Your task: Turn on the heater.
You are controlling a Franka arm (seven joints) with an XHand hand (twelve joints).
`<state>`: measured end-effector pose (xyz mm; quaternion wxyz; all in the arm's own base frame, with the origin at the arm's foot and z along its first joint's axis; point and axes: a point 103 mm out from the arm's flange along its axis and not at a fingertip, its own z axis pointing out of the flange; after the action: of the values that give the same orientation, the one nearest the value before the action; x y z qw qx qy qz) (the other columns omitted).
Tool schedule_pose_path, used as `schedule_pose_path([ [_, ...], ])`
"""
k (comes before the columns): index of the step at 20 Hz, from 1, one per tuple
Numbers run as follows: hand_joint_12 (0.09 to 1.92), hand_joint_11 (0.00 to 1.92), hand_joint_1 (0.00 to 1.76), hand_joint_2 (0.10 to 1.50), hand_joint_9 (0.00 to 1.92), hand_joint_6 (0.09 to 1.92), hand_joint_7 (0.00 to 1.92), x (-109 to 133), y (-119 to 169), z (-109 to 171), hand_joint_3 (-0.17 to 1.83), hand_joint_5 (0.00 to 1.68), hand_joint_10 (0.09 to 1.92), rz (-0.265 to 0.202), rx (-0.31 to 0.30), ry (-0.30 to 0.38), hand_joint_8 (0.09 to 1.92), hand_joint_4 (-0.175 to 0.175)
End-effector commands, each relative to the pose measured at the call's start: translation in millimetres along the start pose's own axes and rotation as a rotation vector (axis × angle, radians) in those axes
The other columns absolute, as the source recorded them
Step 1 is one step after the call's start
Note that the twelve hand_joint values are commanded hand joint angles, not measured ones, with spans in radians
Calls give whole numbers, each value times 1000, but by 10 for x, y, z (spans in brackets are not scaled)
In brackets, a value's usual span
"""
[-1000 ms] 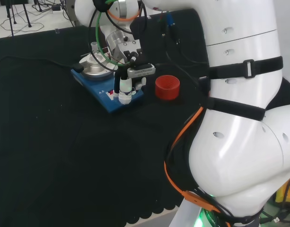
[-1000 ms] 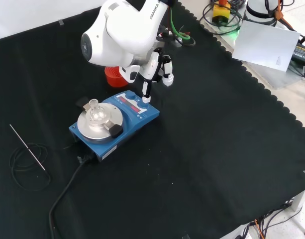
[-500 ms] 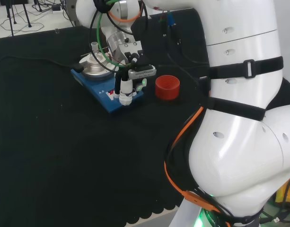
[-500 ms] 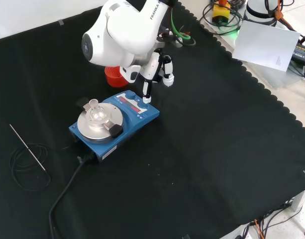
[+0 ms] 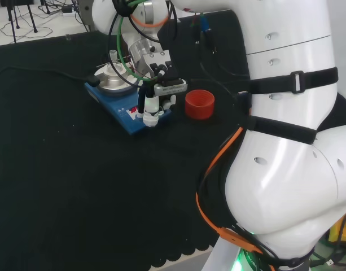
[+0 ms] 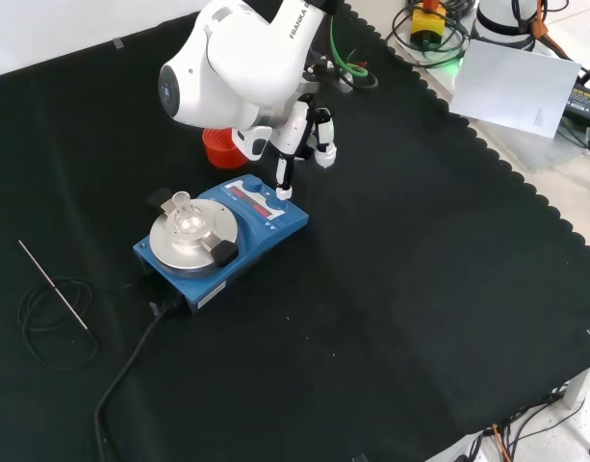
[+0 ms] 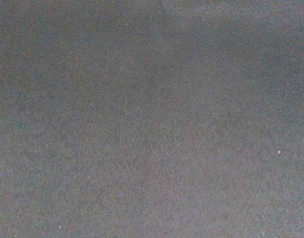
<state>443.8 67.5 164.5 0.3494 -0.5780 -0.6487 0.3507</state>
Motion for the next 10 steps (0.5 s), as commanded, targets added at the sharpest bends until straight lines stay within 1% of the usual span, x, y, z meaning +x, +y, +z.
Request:
schedule_pose_path([
  [1, 1621, 1875, 1433, 1254, 1807, 87, 1614, -51, 24, 39, -175, 229, 1330, 1, 5, 6, 1570, -10],
  [10, 1624, 1873, 1432, 1253, 1806, 87, 1614, -62, 55, 78, -175, 231, 1331, 1, -1, 15, 1570, -11],
])
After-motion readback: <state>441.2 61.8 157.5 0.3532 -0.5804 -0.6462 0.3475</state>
